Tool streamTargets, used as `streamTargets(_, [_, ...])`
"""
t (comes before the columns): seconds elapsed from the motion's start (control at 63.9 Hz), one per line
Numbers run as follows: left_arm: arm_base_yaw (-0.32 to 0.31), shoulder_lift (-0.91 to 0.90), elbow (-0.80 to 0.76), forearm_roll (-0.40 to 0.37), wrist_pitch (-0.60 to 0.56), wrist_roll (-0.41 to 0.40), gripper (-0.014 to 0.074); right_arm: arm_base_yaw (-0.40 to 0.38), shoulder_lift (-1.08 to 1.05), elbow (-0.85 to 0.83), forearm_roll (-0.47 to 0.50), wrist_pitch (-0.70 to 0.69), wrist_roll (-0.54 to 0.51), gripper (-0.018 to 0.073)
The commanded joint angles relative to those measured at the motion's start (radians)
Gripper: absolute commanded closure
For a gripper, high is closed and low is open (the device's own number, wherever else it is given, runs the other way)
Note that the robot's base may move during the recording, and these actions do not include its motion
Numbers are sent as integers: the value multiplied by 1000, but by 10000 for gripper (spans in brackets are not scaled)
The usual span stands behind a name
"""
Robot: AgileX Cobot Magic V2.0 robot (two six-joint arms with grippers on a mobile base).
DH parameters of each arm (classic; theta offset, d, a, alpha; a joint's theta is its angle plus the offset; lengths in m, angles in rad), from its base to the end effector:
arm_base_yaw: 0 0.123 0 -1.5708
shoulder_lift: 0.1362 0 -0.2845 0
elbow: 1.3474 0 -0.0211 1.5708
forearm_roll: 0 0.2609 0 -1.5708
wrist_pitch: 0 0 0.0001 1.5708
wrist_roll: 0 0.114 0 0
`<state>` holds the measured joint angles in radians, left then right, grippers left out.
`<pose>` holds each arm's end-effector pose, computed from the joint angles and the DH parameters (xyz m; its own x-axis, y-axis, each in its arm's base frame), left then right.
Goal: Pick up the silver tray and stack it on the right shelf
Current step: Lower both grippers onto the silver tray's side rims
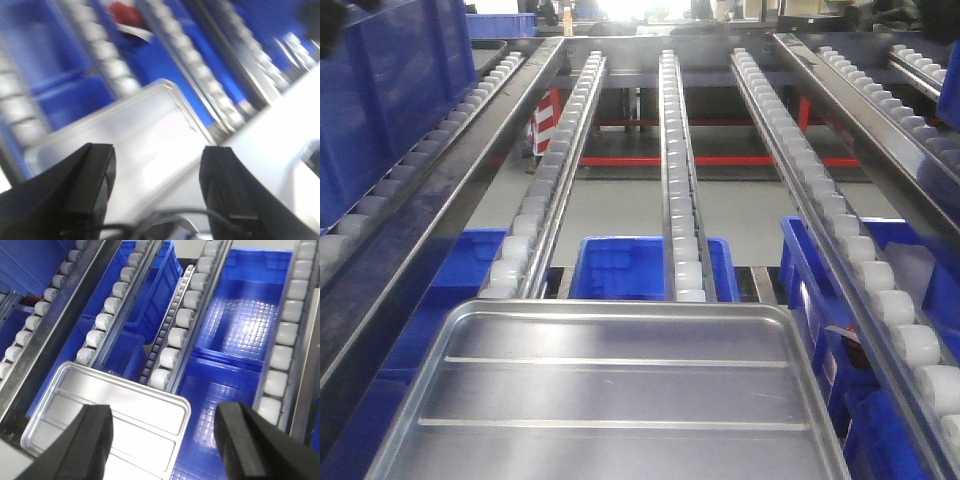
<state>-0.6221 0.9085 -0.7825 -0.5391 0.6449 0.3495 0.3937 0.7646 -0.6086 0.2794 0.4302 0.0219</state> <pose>0.1480 -0.1495 0.3176 -0.5379 0.2730 -0.7976 0.7111 0.6551 -0.2553 0.1660 0.0832 0.2963 -0.5434 0.0684 -0.8367 -0.3394 0.8937 0.2935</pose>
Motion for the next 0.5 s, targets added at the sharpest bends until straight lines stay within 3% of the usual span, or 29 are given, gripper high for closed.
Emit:
streamTargets(0.0, [-71,37,-39,-33,-65,10,301,8,36,-47,31,-95,-10,21])
streamTargets(0.11, [-92,73,-39,-95,-74,10,301,8,88,-97,97,44,-10,21])
streamTargets(0.188, [-92,77,-39,-100,-74,5,302,8,134,-139,105,143,-11,21])
streamTargets(0.266, [-65,88,-39,-89,-75,-111,302,10,170,-168,105,184,-11,21])
streamTargets(0.344, [-34,111,-40,-26,-43,-186,309,25,206,-182,94,202,-11,21])
streamTargets(0.485, [-19,185,-44,163,38,-342,321,91,286,-184,13,211,-3,21])
